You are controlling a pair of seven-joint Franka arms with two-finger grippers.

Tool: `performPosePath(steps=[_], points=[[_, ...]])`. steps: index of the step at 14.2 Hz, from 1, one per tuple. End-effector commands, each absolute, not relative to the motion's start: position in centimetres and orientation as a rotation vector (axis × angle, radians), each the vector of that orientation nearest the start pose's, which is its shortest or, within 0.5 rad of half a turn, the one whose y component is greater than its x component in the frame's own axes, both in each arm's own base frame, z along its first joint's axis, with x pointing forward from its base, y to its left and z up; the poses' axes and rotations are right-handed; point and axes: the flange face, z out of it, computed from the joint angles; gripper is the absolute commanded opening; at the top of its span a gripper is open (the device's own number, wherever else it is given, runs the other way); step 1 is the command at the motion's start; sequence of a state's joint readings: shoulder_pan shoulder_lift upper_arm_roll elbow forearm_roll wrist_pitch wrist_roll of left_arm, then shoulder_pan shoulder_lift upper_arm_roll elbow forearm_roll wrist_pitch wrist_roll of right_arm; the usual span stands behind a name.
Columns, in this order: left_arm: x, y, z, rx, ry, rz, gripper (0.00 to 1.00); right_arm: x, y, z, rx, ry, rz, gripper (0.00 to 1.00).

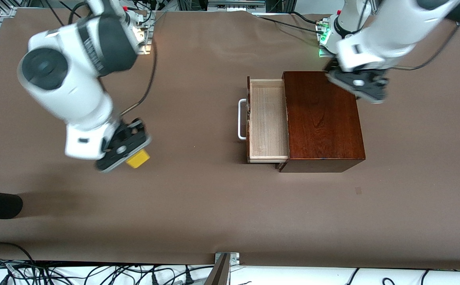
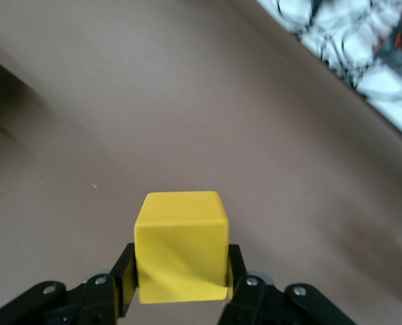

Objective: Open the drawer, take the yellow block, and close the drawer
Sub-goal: 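Lift the cube out with the right gripper while the left gripper reaches the drawer, then push the drawer shut with the left gripper while the right gripper sets the cube down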

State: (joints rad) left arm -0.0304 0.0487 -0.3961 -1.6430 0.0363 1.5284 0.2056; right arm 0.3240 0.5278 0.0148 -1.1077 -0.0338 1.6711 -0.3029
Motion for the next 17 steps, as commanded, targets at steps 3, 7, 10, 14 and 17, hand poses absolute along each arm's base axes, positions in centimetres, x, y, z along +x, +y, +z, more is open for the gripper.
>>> performPosePath(steps=[3,7,10,14,17], points=[[52.9,-27.2,51.9,-2.818,1.491,0.323,1.0,62.4,15.6,43.2,-3.043,-0.659,0.041,0.0],[55.0,-30.8,47.6,-2.612,1.965,0.169,1.0,60.0,12.2,35.9,-3.092,-0.428,0.155,0.0],[51.9,-38.1,46.7,-2.582,2.033,0.074,1.0,57.6,10.5,30.7,-3.116,-0.259,0.175,0.0],[52.2,-42.0,43.2,-2.645,2.014,0.091,1.0,54.8,9.4,25.2,-3.139,-0.083,0.187,0.0],[52.4,-44.7,39.8,-2.445,2.262,0.026,1.0,53.4,8.4,22.2,-3.14,-0.06,0.164,0.0]])
